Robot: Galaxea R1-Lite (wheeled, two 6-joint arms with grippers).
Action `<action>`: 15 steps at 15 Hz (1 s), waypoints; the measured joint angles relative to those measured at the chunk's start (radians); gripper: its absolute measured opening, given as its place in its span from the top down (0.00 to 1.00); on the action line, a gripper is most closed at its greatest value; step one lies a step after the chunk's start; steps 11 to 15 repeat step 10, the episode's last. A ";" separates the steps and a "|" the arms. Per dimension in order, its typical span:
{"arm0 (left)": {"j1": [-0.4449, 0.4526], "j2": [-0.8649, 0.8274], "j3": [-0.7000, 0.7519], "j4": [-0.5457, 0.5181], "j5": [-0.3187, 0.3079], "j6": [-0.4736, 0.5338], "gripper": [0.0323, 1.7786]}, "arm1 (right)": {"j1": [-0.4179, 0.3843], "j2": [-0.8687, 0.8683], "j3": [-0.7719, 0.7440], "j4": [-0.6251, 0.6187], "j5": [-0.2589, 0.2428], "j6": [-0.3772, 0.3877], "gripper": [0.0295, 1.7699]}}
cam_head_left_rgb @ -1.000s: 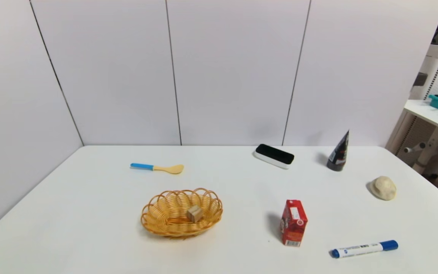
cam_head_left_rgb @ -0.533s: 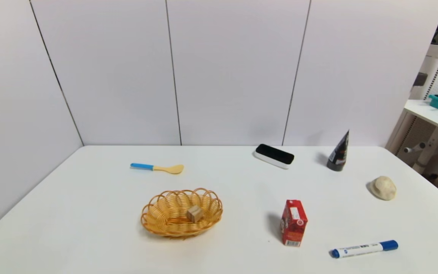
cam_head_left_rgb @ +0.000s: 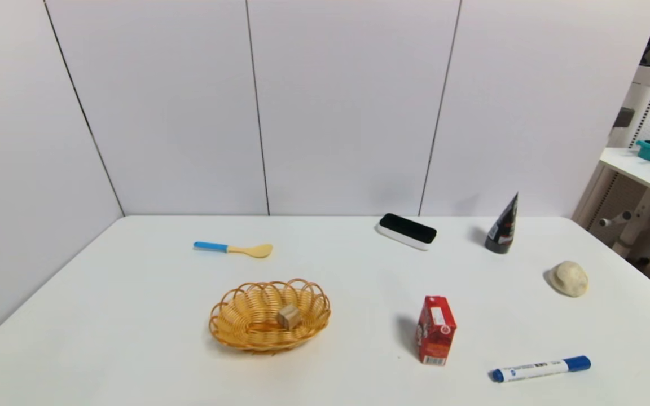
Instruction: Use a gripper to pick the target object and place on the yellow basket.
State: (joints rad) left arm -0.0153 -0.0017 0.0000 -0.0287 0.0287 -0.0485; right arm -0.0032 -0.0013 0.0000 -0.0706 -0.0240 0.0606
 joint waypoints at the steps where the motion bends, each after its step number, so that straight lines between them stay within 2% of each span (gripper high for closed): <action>1: 0.000 0.000 0.000 0.000 0.000 0.000 0.05 | 0.000 0.000 0.000 0.000 0.000 0.000 0.04; 3: 0.000 0.000 0.000 0.000 0.000 0.000 0.05 | 0.000 0.000 0.000 0.000 0.000 0.002 0.04; 7: 0.000 0.000 0.000 0.000 0.000 0.000 0.05 | 0.000 0.000 0.000 0.001 0.000 0.000 0.40; 10: 0.000 0.000 0.000 0.000 0.000 0.000 0.05 | 0.000 0.000 0.000 0.001 0.000 0.001 0.59; 15: 0.000 0.000 0.000 0.000 0.000 0.000 0.05 | 0.000 0.000 0.000 0.001 0.000 0.001 0.59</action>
